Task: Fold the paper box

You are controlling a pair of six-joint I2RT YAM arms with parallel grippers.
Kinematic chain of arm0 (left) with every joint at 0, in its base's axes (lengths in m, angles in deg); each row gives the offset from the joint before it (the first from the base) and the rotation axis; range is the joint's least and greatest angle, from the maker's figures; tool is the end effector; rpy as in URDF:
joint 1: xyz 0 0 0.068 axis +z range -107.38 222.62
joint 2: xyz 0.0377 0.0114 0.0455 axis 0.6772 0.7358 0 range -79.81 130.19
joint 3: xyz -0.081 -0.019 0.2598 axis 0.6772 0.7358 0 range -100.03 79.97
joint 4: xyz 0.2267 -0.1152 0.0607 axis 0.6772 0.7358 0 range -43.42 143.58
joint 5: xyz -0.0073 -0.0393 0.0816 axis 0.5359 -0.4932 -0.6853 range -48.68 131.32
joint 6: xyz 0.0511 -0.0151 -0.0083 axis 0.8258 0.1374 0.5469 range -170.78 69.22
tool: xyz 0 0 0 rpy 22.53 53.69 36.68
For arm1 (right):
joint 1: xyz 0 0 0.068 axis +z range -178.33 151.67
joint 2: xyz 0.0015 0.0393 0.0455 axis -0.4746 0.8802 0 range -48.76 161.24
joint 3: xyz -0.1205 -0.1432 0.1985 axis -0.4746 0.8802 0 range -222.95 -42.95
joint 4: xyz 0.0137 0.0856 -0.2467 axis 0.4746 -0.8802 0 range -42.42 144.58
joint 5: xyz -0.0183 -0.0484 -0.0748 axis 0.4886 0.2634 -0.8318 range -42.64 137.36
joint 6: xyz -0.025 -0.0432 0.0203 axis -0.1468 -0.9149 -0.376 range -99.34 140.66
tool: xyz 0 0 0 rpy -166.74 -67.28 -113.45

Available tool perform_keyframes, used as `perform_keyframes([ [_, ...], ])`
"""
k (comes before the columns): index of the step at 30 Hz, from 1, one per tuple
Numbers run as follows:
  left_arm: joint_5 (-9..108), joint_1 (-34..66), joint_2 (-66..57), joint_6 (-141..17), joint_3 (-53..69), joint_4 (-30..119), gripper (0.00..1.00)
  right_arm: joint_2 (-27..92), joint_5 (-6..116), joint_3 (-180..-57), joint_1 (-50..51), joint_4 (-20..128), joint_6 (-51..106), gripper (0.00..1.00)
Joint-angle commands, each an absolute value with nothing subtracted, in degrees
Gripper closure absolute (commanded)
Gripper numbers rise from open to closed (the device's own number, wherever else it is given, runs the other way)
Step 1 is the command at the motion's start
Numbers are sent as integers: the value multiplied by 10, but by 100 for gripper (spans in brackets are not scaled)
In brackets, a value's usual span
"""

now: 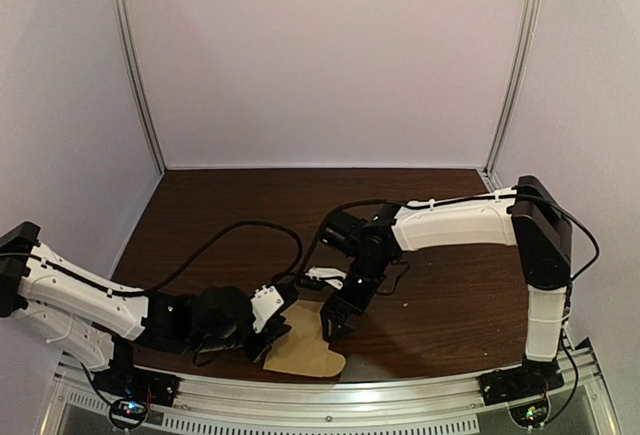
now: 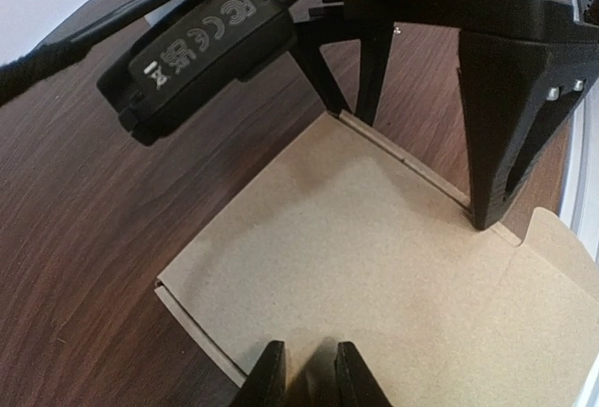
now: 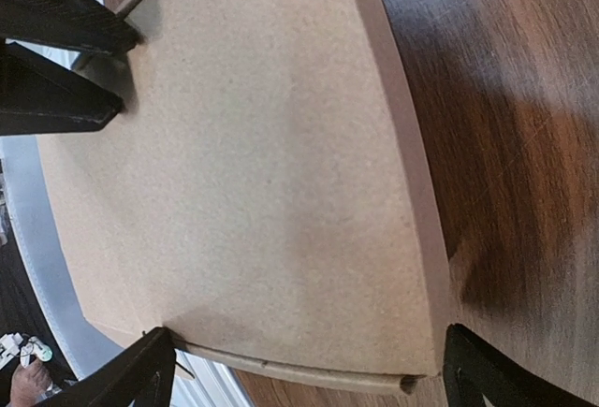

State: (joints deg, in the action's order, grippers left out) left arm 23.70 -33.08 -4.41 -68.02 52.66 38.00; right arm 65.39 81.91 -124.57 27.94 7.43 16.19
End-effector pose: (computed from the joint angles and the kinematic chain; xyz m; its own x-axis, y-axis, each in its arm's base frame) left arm 0.0709 -0.2347 0.1580 -0.4065 0.4519 -0.7940 0.7805 0.6236 -0.0447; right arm 0.1972 0.3317 0.1716 -0.4868 -0.8448 -0.2222 -0.7818 0.3079 0.5423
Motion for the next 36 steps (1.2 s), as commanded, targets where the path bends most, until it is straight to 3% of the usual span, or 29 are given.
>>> perform_keyframes([
  [1, 232, -331, -68, -671, 538, 392, 78, 735, 558, -1240, 291, 67, 186, 0],
  [10, 215, -331, -123, -652, 535, 412, 76, 724, 562, -1273, 291, 42, 197, 0],
  [19, 155, -331, -309, -661, 531, 496, 68, 559, 590, -1260, 287, 46, 133, 0],
  [24, 114, -331, -362, -690, 562, 542, 66, 529, 609, -1255, 280, 52, 111, 0],
  [29, 13, -331, -384, -789, 566, 627, 61, 529, 656, -1276, 254, 88, 73, 0],
  [33, -173, -331, -410, -927, 546, 789, 53, 559, 783, -1333, 222, 69, 10, 1],
  [36, -254, -331, -424, -1050, 515, 919, 42, 601, 799, -1412, 224, 16, -21, 17],
])
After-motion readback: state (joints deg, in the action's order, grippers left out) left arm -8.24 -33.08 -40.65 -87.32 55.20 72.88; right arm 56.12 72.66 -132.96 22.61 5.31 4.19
